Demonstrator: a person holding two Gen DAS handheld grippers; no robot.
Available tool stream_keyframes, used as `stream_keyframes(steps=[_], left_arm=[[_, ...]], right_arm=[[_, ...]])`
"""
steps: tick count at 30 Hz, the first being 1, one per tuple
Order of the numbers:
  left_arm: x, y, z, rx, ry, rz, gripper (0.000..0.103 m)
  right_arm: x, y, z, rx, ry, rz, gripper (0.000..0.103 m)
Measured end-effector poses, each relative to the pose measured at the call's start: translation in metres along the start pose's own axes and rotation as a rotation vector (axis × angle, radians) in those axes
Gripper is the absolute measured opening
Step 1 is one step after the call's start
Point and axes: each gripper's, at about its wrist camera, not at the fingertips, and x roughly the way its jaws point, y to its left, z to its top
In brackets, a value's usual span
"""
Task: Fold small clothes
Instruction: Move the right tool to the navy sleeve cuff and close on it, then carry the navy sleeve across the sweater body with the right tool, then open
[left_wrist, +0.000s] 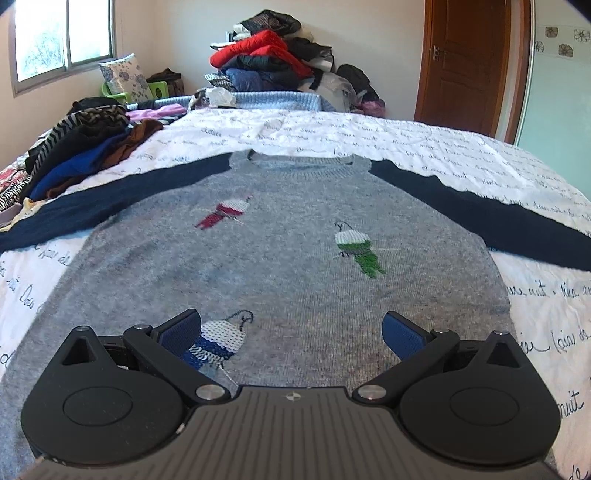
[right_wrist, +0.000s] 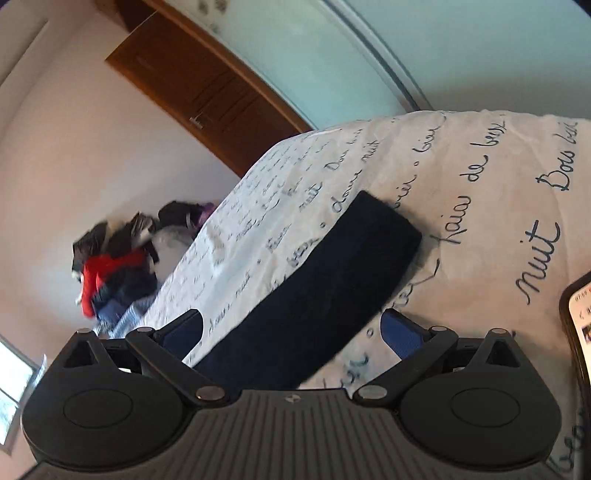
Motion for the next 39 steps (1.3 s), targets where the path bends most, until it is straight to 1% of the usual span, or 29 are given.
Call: stream_keyframes(steps=[1,2,3,4,5,6,7,9,10,13,16,18,22,25,29,34,39], left_arm=[[0.002,-0.001,-0.001,0.011,0.004,0.003,0.103],[0.004,-0.001,-0.001,0.019,0.007,0.008,0.103],[0.006,0.0,-0.001,0.027,0.01,0.016,0.103],[0.007,0.002,-0.002,0.029,0.012,0.025,0.103],[0.008,0.004,-0.001,0.027,0.013,0.032,0.103],[0.009,0.007,0.0,0.02,0.014,0.036,0.103],[0.009,0.011,0.001,0.011,0.014,0.039,0.103],[0.01,0.02,0.004,-0.013,0.013,0.045,0.103],[0.01,0.024,0.005,-0.025,0.012,0.049,0.103],[0.011,0.038,0.01,-0.061,0.01,0.061,0.103],[0.013,0.05,0.014,-0.093,0.011,0.065,0.103],[0.014,0.058,0.016,-0.109,0.009,0.072,0.103],[0.013,0.073,0.016,-0.132,0.004,0.092,0.103],[0.01,0.089,0.015,-0.153,0.001,0.106,0.103],[0.004,0.11,0.017,-0.166,-0.011,0.144,0.103],[-0.006,0.142,0.019,-0.189,-0.026,0.191,0.103],[-0.011,0.171,0.021,-0.216,-0.032,0.243,0.103]], right_arm=[[0.006,-0.005,0.004,0.023,-0.005,0.01,0.103],[0.012,-0.011,0.008,0.052,-0.009,0.021,0.1],[0.017,-0.016,0.011,0.073,-0.013,0.016,0.089],[0.022,-0.018,0.014,0.086,-0.015,-0.009,0.071],[0.026,-0.02,0.016,0.099,-0.019,-0.039,0.059],[0.029,-0.022,0.019,0.116,-0.023,-0.065,0.04],[0.032,-0.024,0.02,0.132,-0.024,-0.079,0.026],[0.033,-0.025,0.022,0.126,-0.035,-0.091,0.02],[0.032,-0.021,0.025,0.093,-0.049,-0.088,0.017],[0.022,0.009,0.018,-0.06,-0.088,-0.078,0.013],[0.011,0.056,0.008,-0.227,-0.114,-0.015,0.012],[0.005,0.094,-0.005,-0.351,-0.132,0.037,0.012],[0.003,0.167,-0.044,-0.563,-0.127,0.13,0.012],[0.01,0.216,-0.081,-0.662,-0.082,0.218,0.012],[0.023,0.272,-0.138,-0.737,0.012,0.327,0.012],[0.037,0.338,-0.227,-0.869,0.139,0.438,0.012],[0.037,0.387,-0.322,-1.031,0.261,0.519,0.012]])
